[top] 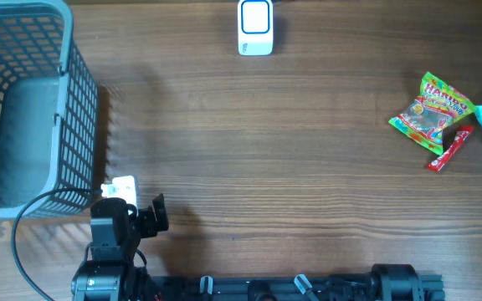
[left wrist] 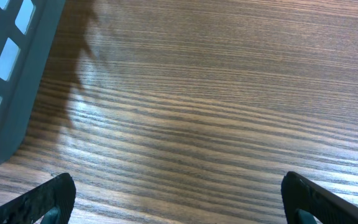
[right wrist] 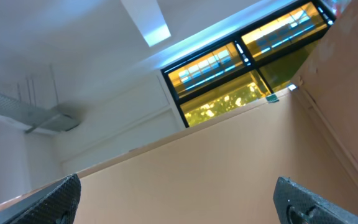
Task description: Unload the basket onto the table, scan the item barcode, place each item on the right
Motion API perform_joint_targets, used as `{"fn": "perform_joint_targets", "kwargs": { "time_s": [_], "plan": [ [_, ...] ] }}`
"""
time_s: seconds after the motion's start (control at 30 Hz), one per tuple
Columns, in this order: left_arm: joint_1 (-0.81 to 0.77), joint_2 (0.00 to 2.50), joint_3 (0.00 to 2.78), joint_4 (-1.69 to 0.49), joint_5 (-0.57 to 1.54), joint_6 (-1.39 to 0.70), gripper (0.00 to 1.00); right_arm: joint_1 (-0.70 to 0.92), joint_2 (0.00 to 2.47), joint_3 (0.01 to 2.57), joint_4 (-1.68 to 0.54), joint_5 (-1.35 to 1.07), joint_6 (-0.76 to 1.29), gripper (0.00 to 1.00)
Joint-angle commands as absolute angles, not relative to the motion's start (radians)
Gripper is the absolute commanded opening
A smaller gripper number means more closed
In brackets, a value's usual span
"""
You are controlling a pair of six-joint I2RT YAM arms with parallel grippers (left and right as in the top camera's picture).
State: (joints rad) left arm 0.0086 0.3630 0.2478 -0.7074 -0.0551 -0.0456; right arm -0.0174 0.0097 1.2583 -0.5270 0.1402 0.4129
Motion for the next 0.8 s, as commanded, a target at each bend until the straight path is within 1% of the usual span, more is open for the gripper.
{"fn": "perform_joint_targets", "kwargs": {
  "time_s": [0.0, 0.1, 0.2, 0.23, 0.3, 0.37, 0.47, 0.57, 0.67, 0.77],
  "plan": [
    [0.013, 0.361, 0.244, -0.704, -0.065, -0.033, 1.0, -0.012, 0.006, 1.252, -0.49, 0.199, 0.404, 1.0],
    [0.013, 0.361, 0.244, -0.704, -0.065, -0.033, 1.0, -0.012, 0.006, 1.25, -0.44, 0.262, 0.429, 1.0],
    [0.013, 0.361, 0.244, -0.704, -0.064, -0.033, 1.0, -0.012, 0.006, 1.25, -0.397, 0.405, 0.636, 1.0],
    [0.013, 0.361, 0.244, -0.704, -0.065, -0.033, 1.0, -0.012, 0.007, 1.249, -0.414, 0.471, 0.741, 1.0],
    [0.013, 0.361, 0.244, -0.704, -0.065, -0.033, 1.0, -0.012, 0.007, 1.244, -0.482, 0.529, 0.873, 1.0],
    [0.013, 0.361, 0.244, -0.704, -0.065, -0.033, 1.0, -0.012, 0.007, 1.236, -0.623, 0.568, 0.997, 1.0],
    [0.013, 0.361, 0.244, -0.704, -0.064, -0.033, 1.0, -0.012, 0.007, 1.227, -0.865, 0.568, 1.183, 1.0],
    [0.013, 0.361, 0.244, -0.704, -0.065, -0.033, 1.0, -0.012, 0.007, 1.191, -1.001, 0.507, 1.324, 1.0],
    [0.013, 0.361, 0.244, -0.704, -0.065, -0.033, 1.0, -0.012, 0.007, 1.12, -1.007, 0.357, 1.323, 1.0],
    [0.013, 0.361, 0.244, -0.704, -0.065, -0.033, 1.0, -0.012, 0.007, 1.029, -0.964, 0.239, 1.299, 1.0]
  ]
}}
